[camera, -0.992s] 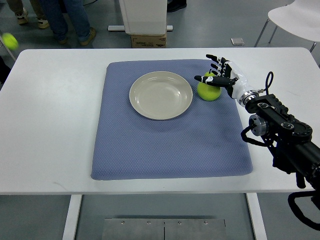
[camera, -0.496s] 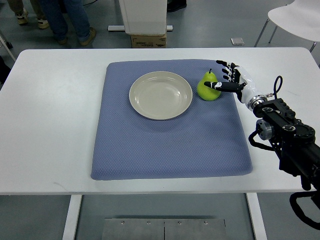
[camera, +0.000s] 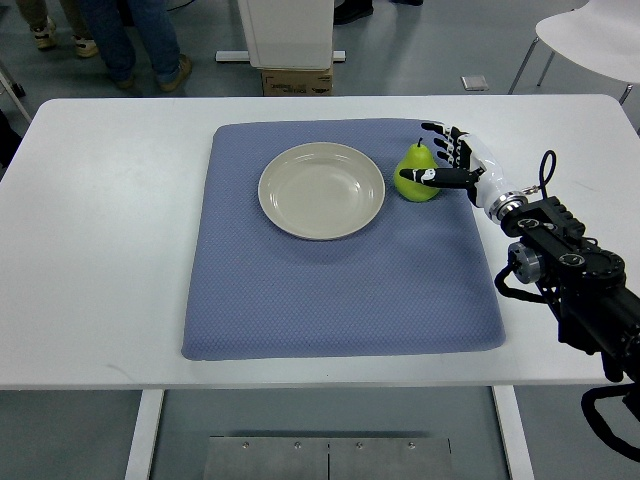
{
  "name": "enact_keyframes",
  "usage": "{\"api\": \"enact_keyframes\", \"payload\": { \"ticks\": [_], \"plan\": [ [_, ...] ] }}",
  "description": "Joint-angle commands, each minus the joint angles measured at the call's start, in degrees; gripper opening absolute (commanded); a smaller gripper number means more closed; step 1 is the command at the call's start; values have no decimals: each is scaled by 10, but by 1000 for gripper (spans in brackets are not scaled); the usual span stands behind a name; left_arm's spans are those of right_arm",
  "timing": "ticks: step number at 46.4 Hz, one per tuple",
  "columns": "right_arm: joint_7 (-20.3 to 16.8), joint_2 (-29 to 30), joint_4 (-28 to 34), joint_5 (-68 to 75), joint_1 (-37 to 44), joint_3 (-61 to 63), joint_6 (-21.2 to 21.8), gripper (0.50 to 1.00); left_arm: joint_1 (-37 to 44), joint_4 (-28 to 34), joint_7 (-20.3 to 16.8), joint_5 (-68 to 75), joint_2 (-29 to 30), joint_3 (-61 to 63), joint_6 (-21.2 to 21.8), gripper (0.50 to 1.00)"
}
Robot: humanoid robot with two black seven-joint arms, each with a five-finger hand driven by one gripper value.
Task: Place pear on plate with right hand
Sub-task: 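Close the right hand fingers around the green pear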
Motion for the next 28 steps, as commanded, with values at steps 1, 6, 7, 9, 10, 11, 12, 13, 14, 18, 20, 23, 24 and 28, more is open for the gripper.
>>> {"api": "enact_keyframes", "payload": {
  "ticks": [1,6,7,9,10,11,12,13,14,18,20,23,24,28],
  "plan": [
    [8,0,0,-1,-1,-1,6,989,0,0,0,0,0,0,0,1000],
    [12,0,1,-1,-3,-2,11,989,0,0,0,-1,0,0,0,1000],
    [12,0,0,-1,-4,-4,12,989,0,0,0,0,0,0,0,1000],
    [14,0,1,0,-4,-8,16,989,0,0,0,0,0,0,0,1000],
    [18,0,1,0,-4,-10,16,987,0,0,0,0,0,0,0,1000],
    [20,0,1,0,-5,-11,18,987,0,0,0,0,0,0,0,1000],
    [22,0,1,0,-5,-13,19,987,0,0,0,0,0,0,0,1000],
    [25,0,1,0,-6,-14,21,987,0,0,0,0,0,0,0,1000],
    [25,0,1,0,-7,-16,22,987,0,0,0,0,0,0,0,1000],
    [28,0,0,0,-12,-26,22,987,0,0,0,0,0,0,0,1000],
    [29,0,0,-1,-12,-26,22,987,0,0,0,0,0,0,0,1000],
    [30,0,0,-1,-12,-30,21,987,0,0,0,0,0,0,0,1000],
    [30,0,0,-1,-12,-33,21,987,0,0,0,0,0,0,0,1000],
    [37,0,0,-1,-13,-44,21,983,0,0,0,0,0,0,0,1000]
  ]
}}
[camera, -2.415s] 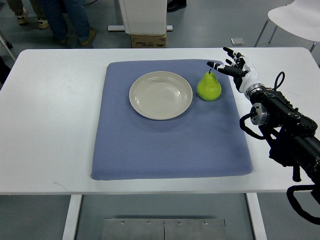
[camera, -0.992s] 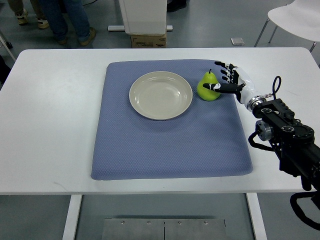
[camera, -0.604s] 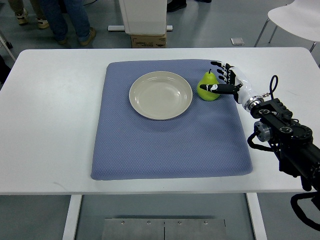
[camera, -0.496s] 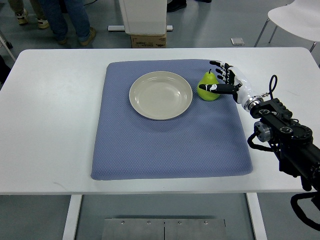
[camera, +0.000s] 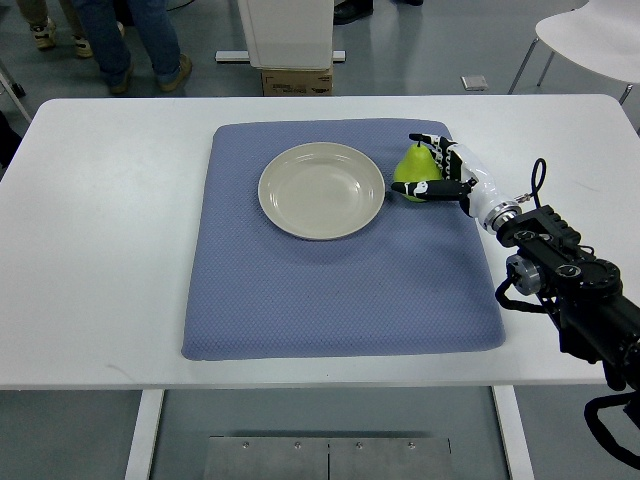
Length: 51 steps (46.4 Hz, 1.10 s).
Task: Place pear on plate with right hand
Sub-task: 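Close the right hand fingers around the green pear, then lift the green pear up with the right hand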
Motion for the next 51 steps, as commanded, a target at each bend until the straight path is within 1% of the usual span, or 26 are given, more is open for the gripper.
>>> {"api": "enact_keyframes", "payload": {
  "ticks": [1,6,15,18,28,44,51],
  "plan": [
    [9,0,0,0,0,-7,0,983,0,0,0,0,0,0,0,1000],
    [14,0,-1,0,0,-8,0,977,0,0,0,-1,0,0,0,1000],
    [14,0,-4,-2,0,-13,-1,872,0,0,0,0,0,0,0,1000],
    [16,0,-4,-2,0,-21,-1,853,0,0,0,0,0,0,0,1000],
    [24,0,-7,-2,-1,-33,-2,824,0,0,0,0,0,0,0,1000],
    [32,0,-9,-2,-6,-47,-4,836,0,0,0,0,0,0,0,1000],
    [37,0,-9,-2,-7,-60,-6,862,0,0,0,0,0,0,0,1000]
  ]
}}
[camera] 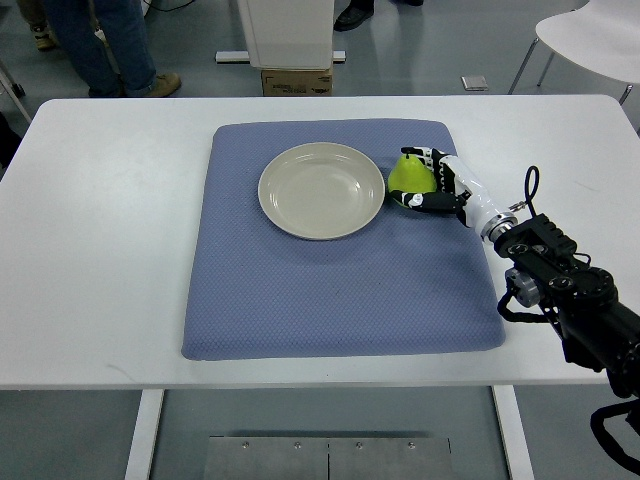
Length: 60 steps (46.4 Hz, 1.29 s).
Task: Place pear on plate with right hand
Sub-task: 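Lift the green pear up with the right hand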
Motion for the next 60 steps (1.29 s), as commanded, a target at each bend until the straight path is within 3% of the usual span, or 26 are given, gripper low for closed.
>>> {"api": "enact_keyframes", "payload": {
  "ticks": [1,11,14,17,18,20,21,34,60],
  "plan": [
    [0,0,0,0,0,-2,-1,862,0,0,0,0,0,0,0,1000],
    [1,0,0,0,0,-10,-3,859,0,0,0,0,0,0,0,1000],
    [1,0,0,0,0,-17,-4,828,0,0,0,0,0,0,0,1000],
    [2,0,-2,0,0,-24,-4,736,0,0,0,0,0,0,0,1000],
    [2,0,-3,0,0,-26,-5,688,0,0,0,0,0,0,0,1000],
    [2,0,-4,0,1,-28,-4,540,0,0,0,0,0,0,0,1000],
    [1,0,-4,0,2,-29,-4,500,0,0,0,0,0,0,0,1000],
    [-17,0,-7,8,28,-28,-30,500,0,0,0,0,0,0,0,1000],
    [-48,0,17,32,117,-27,-19,500,0,0,0,0,0,0,0,1000]
  ]
}}
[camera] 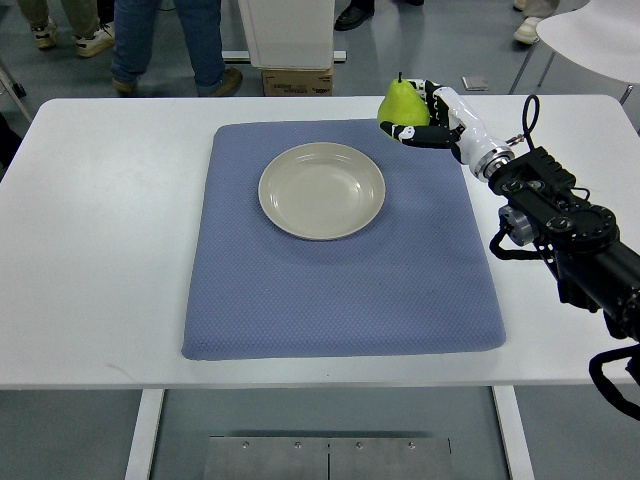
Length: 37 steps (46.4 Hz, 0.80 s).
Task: Place pear on plate with right hand
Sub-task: 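Lift the green pear up with the right hand, then carry the pear over the plate and lower it onto the plate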
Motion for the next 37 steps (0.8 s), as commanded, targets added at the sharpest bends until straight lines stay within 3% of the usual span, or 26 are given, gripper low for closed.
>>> {"api": "enact_keyframes", "payload": {
  "ticks": [1,8,37],
  "plan": [
    [-7,0,15,6,3,-1,3,500,0,0,0,0,0,0,0,1000],
    [-21,0,49,25,3,-23,3,500,0,0,0,0,0,0,0,1000],
    [-19,0,148,96,-18,-125,4,500,0,0,0,0,0,0,0,1000]
  ]
}}
